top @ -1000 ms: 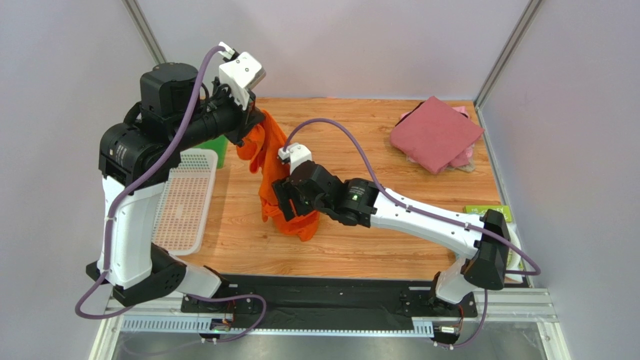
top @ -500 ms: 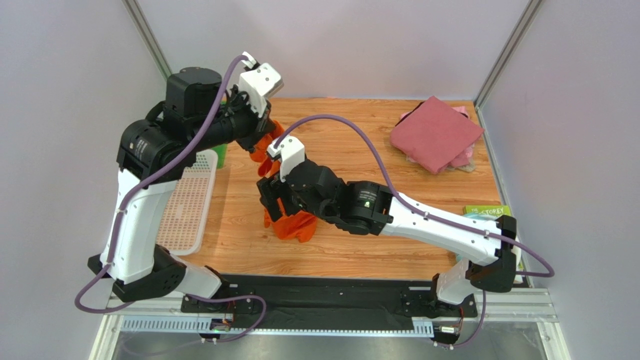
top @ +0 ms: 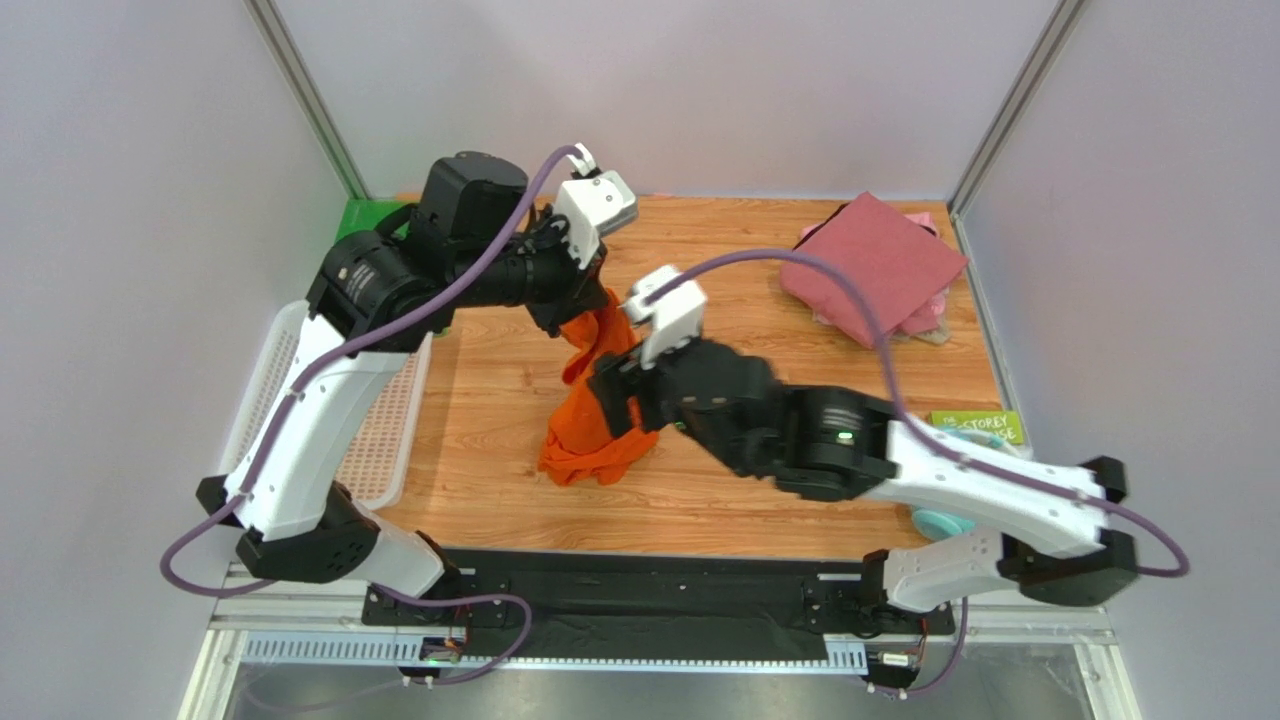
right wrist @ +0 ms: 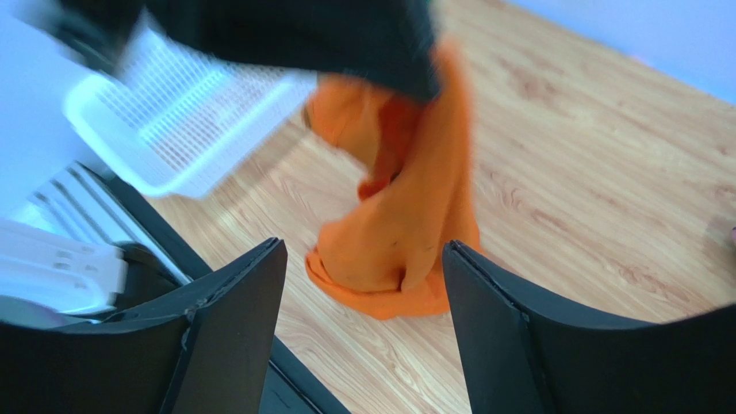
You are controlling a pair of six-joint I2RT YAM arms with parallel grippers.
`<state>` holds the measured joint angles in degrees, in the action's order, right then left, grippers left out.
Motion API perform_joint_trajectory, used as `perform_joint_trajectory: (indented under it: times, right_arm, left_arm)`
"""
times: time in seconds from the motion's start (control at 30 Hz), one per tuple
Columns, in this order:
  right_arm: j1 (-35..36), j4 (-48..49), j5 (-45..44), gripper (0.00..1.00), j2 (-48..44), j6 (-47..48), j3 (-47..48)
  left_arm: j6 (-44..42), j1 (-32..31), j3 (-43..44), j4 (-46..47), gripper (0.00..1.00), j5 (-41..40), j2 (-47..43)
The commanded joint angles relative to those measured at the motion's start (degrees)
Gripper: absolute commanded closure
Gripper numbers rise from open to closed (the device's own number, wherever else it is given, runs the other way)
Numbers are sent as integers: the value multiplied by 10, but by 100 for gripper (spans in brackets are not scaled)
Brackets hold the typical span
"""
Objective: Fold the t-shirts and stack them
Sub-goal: Flatten the tshirt out
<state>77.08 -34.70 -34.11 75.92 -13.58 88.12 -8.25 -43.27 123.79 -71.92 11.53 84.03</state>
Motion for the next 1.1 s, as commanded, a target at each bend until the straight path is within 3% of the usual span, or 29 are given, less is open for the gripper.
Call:
perform_joint_trajectory:
  times: [0.0,0.1,0.27,0.33,0.37,0.4,0.47,0.5,0.6,0.73,0.87,0.9,0.97,1.0,1.03,1.07]
  right_arm:
    - [8,63,-2,28,-139,3,-15]
    - [8,90,72,29,-183,-6,-43]
    - [8,92,98,30,-208,-23,-55]
    - [8,87,92,30,-216,-25,-50]
    - [8,81,90,30,-218,-22,-45]
    - [8,73,80,30,-220,-21,-40]
    - [8,46,66,29,-221,-20,-23]
    - [8,40,53,29,-226,-17,-21]
    - [8,40,36,28,-238,-4,-32]
    - [8,31,12,27,-239,14,-49]
    - [-24,-11,-30,26,-220,-4,-92]
    - [-52,-32,8,26,-201,-26,-101]
    - [-191,-97,88,31,-178,-126,-126]
    - [-244,-106,192,32,-159,-153,-172]
    - [-318,-102,233,32,-153,-168,-198]
    - [-338,-88,257,24,-150,-180,-223]
  left_arm:
    - [18,-37,4,27,100,71,62]
    - [23,-88,82,16,100,96,141]
    - [23,-143,176,20,100,142,241]
    - [25,-154,172,23,77,180,271]
    - [25,-157,172,19,60,191,287]
    - [25,-161,171,14,36,195,293]
    - [29,-161,155,13,30,185,283]
    - [22,-156,143,15,19,162,272]
    - [17,-122,50,63,0,132,195]
    - [20,-35,-50,119,0,120,105]
    - [4,40,-237,176,0,80,37]
    - [-8,47,-265,183,0,69,35]
    - [-5,57,-327,205,1,55,37]
    - [9,72,-343,215,1,55,39]
    - [17,81,-354,225,1,60,43]
    - [24,88,-366,227,2,67,53]
